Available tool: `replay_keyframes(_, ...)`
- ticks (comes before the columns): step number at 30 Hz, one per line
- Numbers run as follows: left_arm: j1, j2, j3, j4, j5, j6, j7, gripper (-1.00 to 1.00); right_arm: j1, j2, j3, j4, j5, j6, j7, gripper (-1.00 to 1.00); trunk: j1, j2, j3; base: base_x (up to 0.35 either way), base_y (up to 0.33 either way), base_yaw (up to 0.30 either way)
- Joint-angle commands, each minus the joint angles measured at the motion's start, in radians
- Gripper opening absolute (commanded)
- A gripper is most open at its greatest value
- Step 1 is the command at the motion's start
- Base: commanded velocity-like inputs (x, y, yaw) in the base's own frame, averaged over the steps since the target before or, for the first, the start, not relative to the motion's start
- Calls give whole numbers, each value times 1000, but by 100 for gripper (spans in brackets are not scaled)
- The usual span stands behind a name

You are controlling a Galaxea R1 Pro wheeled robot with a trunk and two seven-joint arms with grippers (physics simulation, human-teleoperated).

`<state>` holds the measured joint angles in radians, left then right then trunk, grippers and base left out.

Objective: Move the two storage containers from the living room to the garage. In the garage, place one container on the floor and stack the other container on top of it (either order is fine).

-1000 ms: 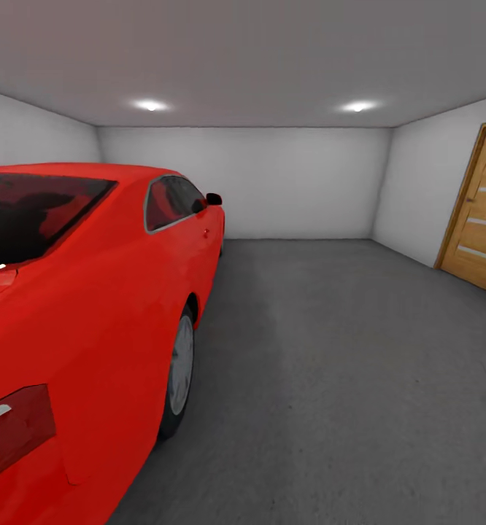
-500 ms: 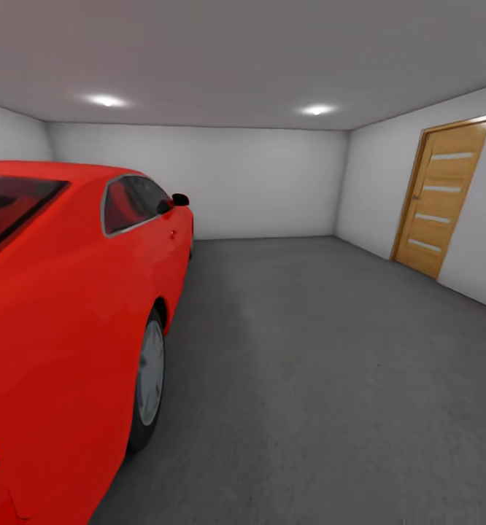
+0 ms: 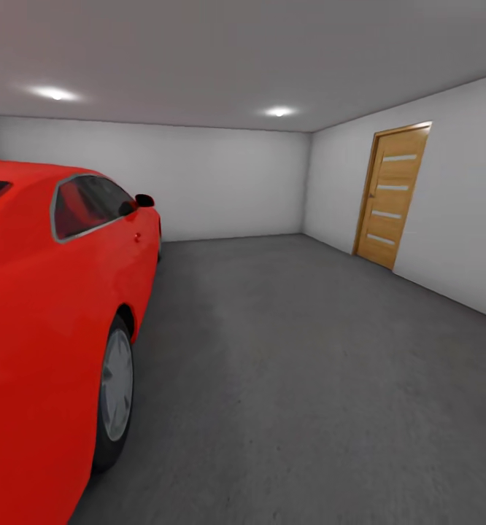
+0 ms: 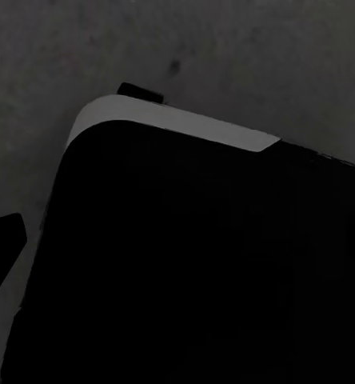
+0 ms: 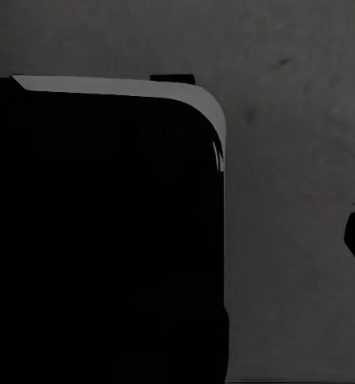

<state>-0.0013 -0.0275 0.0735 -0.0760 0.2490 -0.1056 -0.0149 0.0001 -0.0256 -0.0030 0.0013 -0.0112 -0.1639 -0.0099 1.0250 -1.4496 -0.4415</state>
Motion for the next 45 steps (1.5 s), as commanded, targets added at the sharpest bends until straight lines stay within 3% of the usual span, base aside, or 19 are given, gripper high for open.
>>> replay_keyframes(1,0,4,18,1,26,-2,-1,100,0,0,0,0,-2,-3,-1,100,0,0,-1,0,0,-287)
replay_keyframes(4,0,11,32,7,67,-3,-1,100,0,0,0,0,-2,-3,-1,100,0,0,-1,0,0,-287)
replay_keyframes(9,0,13,35,9,78,-3,0,100,0,1,0,0,-3,-3,-1,100,0,0,-1,0,0,-287)
replay_keyframes(25,0,12,29,10,69,-3,-2,100,0,1,0,0,-2,-3,-2,100,0,0,-1,10,0,-275)
replay_keyframes(45,0,14,24,9,68,12,-8,100,0,0,7,3,7,-2,1,100,0,0,-1,301,0,-16)
